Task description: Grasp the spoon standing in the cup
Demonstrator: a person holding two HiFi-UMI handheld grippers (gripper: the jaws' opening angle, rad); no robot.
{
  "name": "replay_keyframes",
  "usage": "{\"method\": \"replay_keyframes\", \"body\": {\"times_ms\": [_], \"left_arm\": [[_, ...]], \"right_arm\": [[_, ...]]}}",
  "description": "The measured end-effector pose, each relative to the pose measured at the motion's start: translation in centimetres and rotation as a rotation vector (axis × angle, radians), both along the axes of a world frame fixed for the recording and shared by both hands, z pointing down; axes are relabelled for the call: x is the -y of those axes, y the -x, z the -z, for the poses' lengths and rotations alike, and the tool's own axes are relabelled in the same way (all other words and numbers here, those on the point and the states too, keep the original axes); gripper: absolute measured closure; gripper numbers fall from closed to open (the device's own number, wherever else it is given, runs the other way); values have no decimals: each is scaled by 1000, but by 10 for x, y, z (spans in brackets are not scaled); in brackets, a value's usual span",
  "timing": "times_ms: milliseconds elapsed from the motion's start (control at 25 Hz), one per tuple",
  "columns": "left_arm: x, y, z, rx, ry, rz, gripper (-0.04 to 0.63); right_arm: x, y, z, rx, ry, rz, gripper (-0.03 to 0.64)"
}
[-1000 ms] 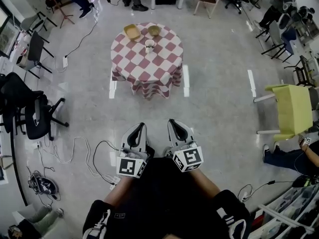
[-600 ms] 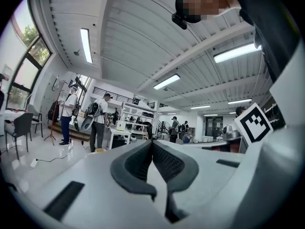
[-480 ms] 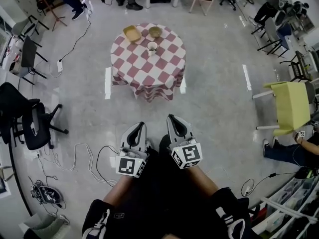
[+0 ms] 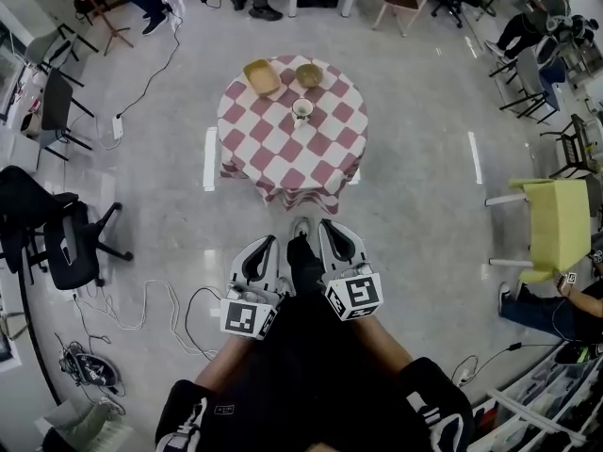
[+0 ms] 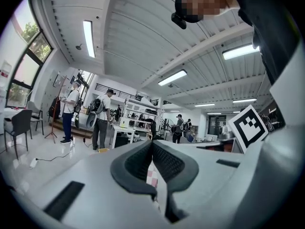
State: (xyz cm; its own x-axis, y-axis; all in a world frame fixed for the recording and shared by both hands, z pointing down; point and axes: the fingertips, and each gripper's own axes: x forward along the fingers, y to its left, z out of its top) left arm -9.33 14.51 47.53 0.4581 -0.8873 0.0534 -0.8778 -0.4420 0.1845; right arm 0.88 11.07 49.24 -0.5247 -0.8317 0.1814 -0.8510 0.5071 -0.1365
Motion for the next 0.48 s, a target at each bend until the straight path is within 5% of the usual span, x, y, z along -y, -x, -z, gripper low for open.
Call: {"method": "replay_keyframes", "body": {"times_ms": [480], "left_arm": [[177, -11, 26, 27, -18, 38, 586]], "right_arm": [[182, 3, 3, -23, -14, 95, 588]]}}
